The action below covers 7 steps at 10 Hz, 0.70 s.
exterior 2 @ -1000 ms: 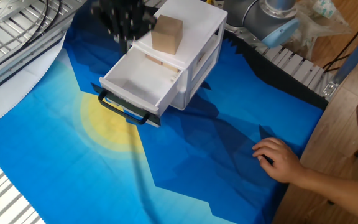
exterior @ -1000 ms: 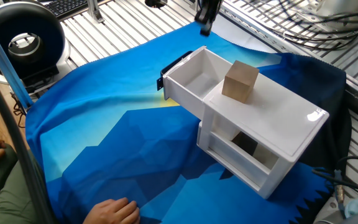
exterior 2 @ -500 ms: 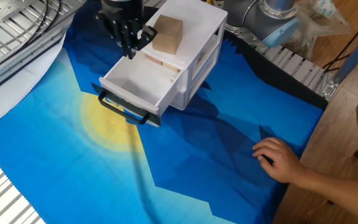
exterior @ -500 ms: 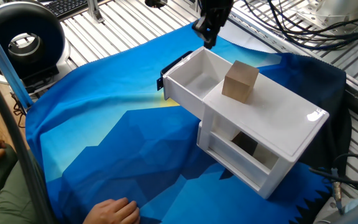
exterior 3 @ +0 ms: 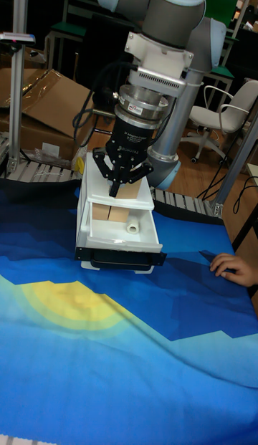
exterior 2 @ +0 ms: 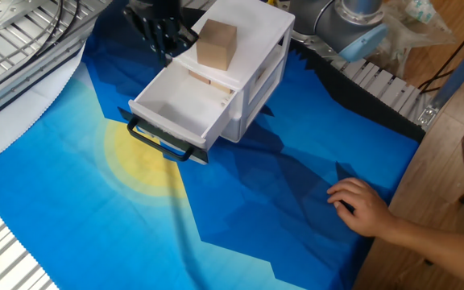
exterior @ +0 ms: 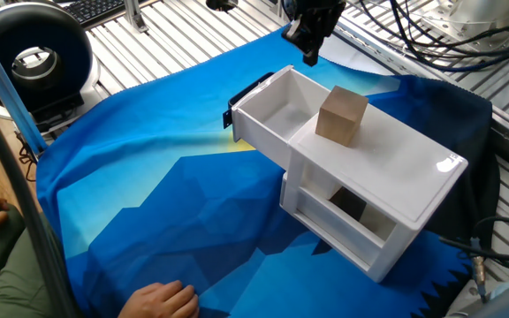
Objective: Take something out of a drawer
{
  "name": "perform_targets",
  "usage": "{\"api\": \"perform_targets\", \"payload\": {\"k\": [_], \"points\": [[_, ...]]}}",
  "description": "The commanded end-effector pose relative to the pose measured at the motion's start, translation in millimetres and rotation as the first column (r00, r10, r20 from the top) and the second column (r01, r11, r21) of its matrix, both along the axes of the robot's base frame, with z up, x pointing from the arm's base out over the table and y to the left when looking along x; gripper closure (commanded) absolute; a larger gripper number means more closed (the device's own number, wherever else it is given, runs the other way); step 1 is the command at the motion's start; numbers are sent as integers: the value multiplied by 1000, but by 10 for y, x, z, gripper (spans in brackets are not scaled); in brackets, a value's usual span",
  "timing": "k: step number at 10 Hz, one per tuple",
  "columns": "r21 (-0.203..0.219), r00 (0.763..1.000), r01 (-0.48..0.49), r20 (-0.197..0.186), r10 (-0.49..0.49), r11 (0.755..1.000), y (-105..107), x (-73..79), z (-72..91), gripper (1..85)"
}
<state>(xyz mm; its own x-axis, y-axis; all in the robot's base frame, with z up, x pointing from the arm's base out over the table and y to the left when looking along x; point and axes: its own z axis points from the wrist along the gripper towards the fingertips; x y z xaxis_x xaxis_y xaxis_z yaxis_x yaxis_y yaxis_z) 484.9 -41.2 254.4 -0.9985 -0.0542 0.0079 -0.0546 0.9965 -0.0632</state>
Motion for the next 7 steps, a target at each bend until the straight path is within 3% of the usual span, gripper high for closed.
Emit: {"api": "perform_targets", "payload": {"k": [1,2,7], "points": [[10,999,36,11,-36,999,-74,-4,69,847],[18,998,39,38,-40,999,-101,49,100,847],[5,998,62,9,-63,998,-106,-40,51,847]]}}
